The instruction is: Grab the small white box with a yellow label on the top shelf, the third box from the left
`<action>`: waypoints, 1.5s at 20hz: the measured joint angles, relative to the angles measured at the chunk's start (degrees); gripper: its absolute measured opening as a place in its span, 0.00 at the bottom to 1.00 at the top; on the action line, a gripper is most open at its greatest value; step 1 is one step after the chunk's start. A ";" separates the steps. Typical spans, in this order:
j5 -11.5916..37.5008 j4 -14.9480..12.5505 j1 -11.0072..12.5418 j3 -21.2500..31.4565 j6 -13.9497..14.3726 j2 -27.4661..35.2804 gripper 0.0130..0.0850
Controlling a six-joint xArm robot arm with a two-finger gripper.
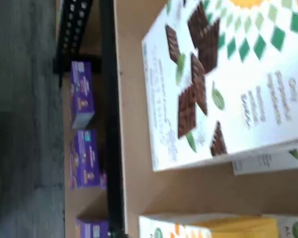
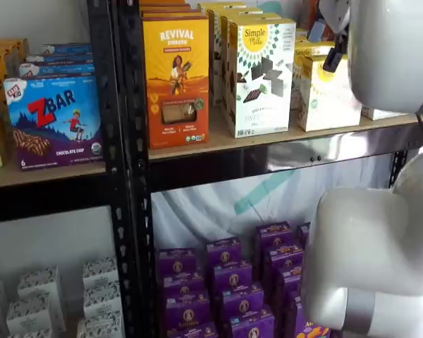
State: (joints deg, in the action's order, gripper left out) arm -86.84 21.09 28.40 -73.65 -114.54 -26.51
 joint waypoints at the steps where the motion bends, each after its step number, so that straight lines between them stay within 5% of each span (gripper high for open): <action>1: 0.66 -0.70 -0.30 -0.22 -0.09 0.78 1.00; 12: 0.69 -5.47 -1.78 -2.51 -0.11 5.74 1.00; 23: -5.15 -12.23 -5.26 -6.71 2.78 9.78 1.00; 30: -7.34 -14.27 -6.42 -8.88 3.77 11.88 1.00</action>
State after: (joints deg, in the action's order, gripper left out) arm -94.18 6.82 21.99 -82.53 -110.77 -14.63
